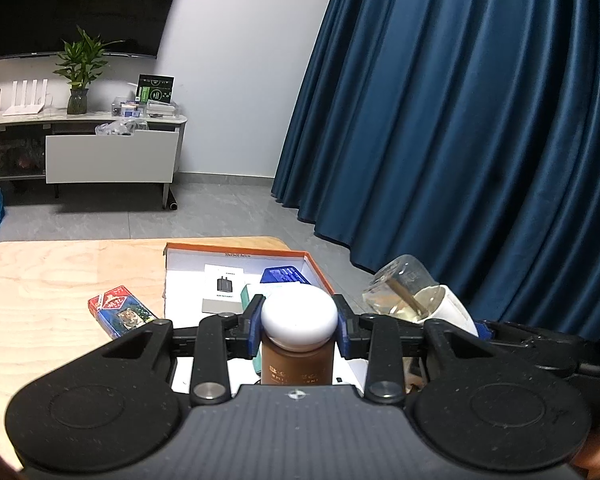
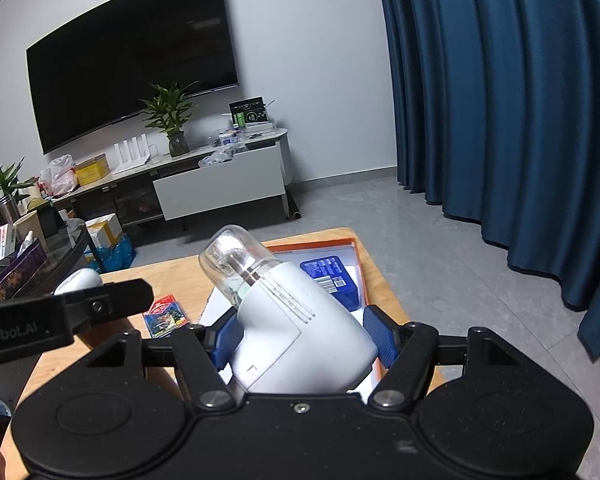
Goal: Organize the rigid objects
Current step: 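Carry the bronze tube and white diffuser over the tray and hold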
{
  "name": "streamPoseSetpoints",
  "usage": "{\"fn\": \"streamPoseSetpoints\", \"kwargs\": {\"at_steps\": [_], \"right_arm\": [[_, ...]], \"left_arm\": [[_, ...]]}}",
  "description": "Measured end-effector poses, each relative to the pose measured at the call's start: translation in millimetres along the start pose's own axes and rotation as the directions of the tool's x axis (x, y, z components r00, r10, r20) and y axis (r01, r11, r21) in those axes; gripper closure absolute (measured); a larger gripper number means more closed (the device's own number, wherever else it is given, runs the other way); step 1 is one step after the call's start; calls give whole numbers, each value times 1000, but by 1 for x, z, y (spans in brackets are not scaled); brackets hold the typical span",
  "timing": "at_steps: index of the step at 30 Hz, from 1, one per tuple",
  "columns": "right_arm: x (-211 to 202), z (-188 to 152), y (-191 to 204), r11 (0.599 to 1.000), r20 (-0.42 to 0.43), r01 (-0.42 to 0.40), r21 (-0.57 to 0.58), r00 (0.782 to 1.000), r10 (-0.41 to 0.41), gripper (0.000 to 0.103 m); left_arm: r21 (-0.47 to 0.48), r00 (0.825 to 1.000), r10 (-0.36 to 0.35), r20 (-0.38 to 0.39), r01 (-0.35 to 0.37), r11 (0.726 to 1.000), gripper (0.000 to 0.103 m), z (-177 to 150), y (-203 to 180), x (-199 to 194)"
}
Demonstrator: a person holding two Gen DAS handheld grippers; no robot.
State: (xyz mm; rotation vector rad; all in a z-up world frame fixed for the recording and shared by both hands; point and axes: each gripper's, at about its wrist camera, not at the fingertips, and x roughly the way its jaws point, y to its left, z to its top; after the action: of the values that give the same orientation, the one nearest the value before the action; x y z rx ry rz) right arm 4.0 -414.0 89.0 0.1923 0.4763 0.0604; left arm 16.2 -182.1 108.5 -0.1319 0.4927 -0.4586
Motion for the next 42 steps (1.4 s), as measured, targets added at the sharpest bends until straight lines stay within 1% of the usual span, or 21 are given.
{"fn": "streamPoseSetpoints", "kwargs": {"at_steps": [7,16,23,32,42], "right_arm": [[4,-2,5,1000,-7,0,-2,1000,0,24],[-7,8,-11,1000,42,9,20,999,-9,24],[-15,11,-23,999,68,18,34,998,-20,24],[3,7,-24,999,33,17,35,999,-18,24],[26,5,-17,1000,-13,10,27,1000,-10,23]], "left_arm": [[-10,1000,4,2,-4,1000,68,2,6,-2],[-23,997,67,40,-66,998,68,19,28,-10],[-43,994,96,45,-94,995,68,24,40,-8],[-44,996,93,18,-92,995,68,25,48,4],[-44,996,82,-18,-82,996,68,24,52,15]]}}
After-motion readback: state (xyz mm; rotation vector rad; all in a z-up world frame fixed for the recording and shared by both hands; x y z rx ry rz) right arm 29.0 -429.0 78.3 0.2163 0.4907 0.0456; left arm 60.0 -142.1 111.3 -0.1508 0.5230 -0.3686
